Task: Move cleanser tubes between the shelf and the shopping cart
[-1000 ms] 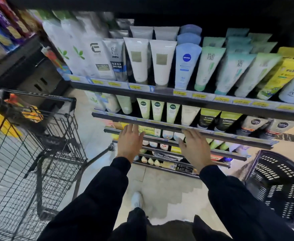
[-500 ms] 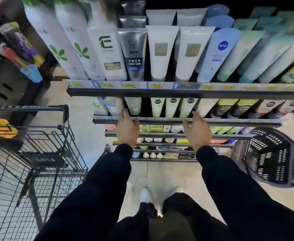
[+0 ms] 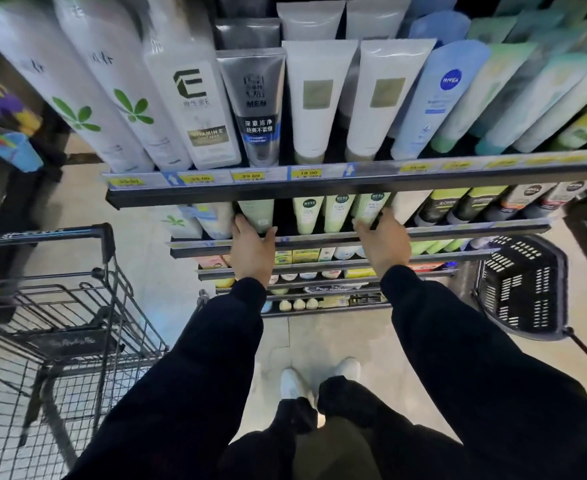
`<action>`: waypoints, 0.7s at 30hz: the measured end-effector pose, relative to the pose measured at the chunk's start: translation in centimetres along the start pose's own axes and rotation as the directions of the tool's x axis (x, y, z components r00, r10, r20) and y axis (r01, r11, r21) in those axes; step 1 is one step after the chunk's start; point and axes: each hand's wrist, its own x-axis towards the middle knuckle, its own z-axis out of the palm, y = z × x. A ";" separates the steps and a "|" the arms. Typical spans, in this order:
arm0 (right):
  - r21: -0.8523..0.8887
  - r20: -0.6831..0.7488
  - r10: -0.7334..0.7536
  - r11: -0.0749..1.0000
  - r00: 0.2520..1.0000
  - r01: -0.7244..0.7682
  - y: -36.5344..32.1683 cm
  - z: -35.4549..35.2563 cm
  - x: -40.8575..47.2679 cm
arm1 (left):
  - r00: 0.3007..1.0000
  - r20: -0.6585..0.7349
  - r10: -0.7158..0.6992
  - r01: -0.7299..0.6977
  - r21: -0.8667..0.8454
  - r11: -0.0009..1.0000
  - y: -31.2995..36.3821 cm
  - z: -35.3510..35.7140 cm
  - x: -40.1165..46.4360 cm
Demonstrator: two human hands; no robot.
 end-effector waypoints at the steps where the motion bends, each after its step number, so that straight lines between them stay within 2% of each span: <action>1: 0.006 0.005 0.013 1.000 1.000 -0.013 -0.1 0.1 0.2 | 1.000 0.003 -0.005 0.005 -0.006 1.000 0.0 0.1 0.2; 10: -0.004 -0.011 0.031 1.000 0.999 -0.031 0.0 0.3 1.3 | 0.999 0.014 0.040 -0.040 0.011 0.999 -0.8 -0.1 0.6; 16: -0.022 0.004 0.033 0.999 0.999 -0.033 0.0 0.1 0.9 | 0.998 0.032 0.057 -0.060 0.082 0.995 -0.9 -0.6 0.6; 21: 0.026 0.037 0.019 0.999 0.999 -0.020 0.2 -0.2 0.7 | 0.996 0.064 0.062 -0.068 0.085 0.994 -0.6 -1.2 0.4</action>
